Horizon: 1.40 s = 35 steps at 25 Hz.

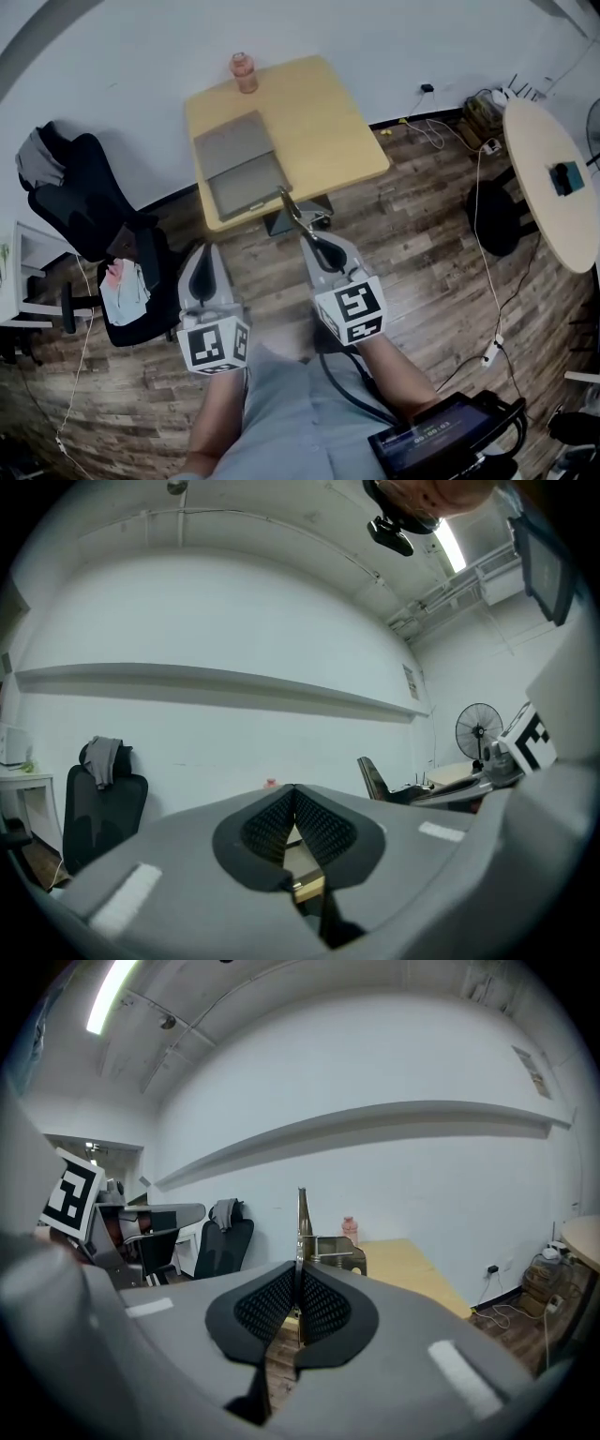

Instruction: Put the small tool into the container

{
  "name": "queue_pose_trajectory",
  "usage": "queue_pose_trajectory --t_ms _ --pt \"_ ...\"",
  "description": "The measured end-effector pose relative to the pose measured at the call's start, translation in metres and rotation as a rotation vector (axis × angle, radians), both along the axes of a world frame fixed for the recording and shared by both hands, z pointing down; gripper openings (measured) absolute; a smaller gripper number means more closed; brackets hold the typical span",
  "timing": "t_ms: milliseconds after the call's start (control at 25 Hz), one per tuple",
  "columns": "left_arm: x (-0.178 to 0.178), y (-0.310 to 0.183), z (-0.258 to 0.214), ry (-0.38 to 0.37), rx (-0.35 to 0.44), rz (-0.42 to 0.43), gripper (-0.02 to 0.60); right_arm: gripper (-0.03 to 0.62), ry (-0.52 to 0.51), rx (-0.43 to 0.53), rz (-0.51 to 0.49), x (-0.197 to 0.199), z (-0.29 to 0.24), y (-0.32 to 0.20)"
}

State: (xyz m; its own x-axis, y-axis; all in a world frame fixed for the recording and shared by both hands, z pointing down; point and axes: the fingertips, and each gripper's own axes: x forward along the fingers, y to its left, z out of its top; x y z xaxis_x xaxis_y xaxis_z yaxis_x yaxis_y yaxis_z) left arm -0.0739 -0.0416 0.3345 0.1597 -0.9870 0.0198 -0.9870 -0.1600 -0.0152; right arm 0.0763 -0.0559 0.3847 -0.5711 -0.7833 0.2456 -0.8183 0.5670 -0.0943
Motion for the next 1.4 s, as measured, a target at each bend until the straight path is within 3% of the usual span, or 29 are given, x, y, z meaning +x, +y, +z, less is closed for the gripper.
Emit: queue_pose_trajectory --t_ms 320,480,880,1400 --pt "0.037 -0.080 -0.024 -0.036 0.042 0.004 0.003 0.004 -0.032 0.029 -0.060 0.016 -0.019 -0.084" --pt "0.037 -0.099 -0.027 -0.056 0.047 -0.027 0.003 0.005 -0.061 0.029 -0.079 0.022 -0.024 -0.116" --pt "-0.025 -0.139 -0.017 -0.052 0.020 -0.138 0.003 0.005 -0.046 0.013 -0.150 -0.027 -0.016 -0.183" --pt "-0.083 -0.177 0.008 -0.024 -0.040 -0.178 0.003 0.005 -0.029 -0.096 -0.171 -0.077 0.025 -0.223"
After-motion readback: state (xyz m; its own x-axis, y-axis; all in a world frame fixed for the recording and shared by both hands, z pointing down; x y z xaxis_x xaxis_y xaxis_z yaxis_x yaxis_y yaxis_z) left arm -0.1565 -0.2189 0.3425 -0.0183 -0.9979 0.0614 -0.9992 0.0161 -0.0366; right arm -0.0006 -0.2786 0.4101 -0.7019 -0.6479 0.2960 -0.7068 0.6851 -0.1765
